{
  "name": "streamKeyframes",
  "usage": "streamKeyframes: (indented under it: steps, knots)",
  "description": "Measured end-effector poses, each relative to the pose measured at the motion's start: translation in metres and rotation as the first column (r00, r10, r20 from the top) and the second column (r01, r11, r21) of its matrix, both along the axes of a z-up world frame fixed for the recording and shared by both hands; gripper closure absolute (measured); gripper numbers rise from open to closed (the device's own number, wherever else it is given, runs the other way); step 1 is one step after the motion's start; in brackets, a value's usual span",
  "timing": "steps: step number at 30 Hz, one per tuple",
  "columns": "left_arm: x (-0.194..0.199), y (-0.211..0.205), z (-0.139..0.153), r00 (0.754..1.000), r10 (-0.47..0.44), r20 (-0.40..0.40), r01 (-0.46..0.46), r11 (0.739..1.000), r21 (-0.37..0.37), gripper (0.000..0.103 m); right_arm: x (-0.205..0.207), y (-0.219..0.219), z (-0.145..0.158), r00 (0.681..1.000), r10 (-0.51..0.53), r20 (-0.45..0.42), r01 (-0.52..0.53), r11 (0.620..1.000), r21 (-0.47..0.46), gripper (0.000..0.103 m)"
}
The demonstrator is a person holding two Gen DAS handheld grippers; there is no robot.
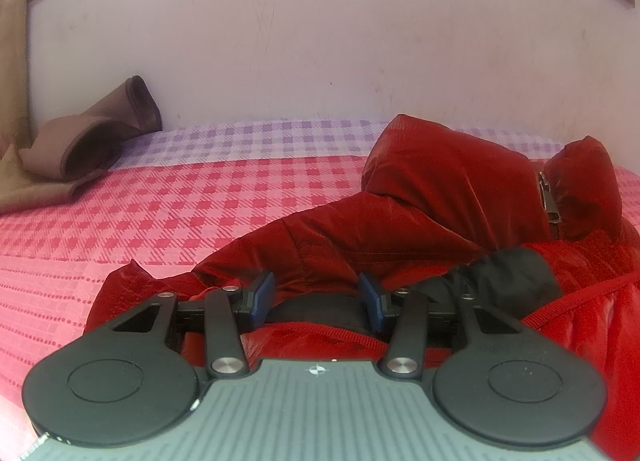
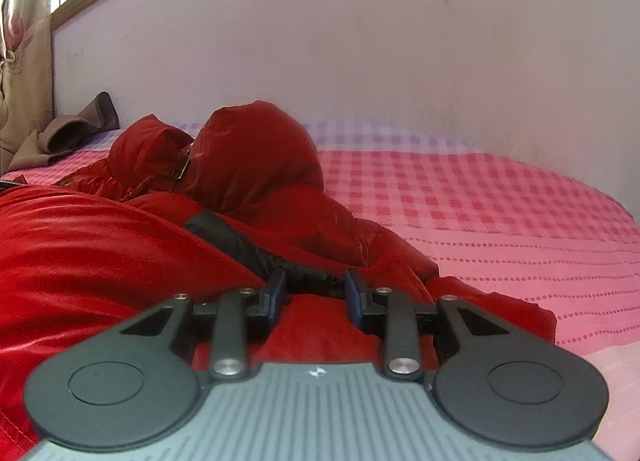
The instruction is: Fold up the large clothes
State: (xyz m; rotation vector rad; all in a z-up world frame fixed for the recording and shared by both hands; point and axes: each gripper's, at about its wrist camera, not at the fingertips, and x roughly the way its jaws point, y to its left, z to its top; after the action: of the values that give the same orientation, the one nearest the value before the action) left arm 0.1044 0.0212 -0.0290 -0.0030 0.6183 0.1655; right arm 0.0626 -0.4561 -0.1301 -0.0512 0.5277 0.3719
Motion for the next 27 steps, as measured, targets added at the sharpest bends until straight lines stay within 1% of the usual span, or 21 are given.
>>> streamKeyframes:
  steps: [7, 11, 15, 27]
  knots:
    - [-0.0009, 0.0, 0.0003, 1.0, -0.002, 0.003, 0.002, 1.0, 0.008, 0.053, -0.0075, 0.0012, 0.0017, 0.999, -0.006, 0.039, 0.007, 1.0, -0.022, 0.072]
    - [-0.0017, -0.0007, 0.0011, 1.0, -0.001, 0.007, 0.001, 1.0, 0.015, 0.052, -0.0073, -0.0003, 0.0021, 0.999, -0.003, 0.038, 0.004, 1.0, -0.016, 0.072]
    - [-0.0034, -0.0029, 0.002, 1.0, 0.009, 0.015, -0.01, 0.999, 0.033, 0.049, -0.0085, 0.0009, 0.0023, 0.999, -0.004, 0.043, 0.005, 1.0, -0.026, 0.072]
    - [-0.0055, -0.0037, 0.0038, 0.999, 0.018, 0.031, -0.019, 0.999, 0.027, 0.048, -0.0114, -0.0024, 0.0033, 0.998, 0.005, 0.058, -0.004, 1.0, -0.003, 0.072]
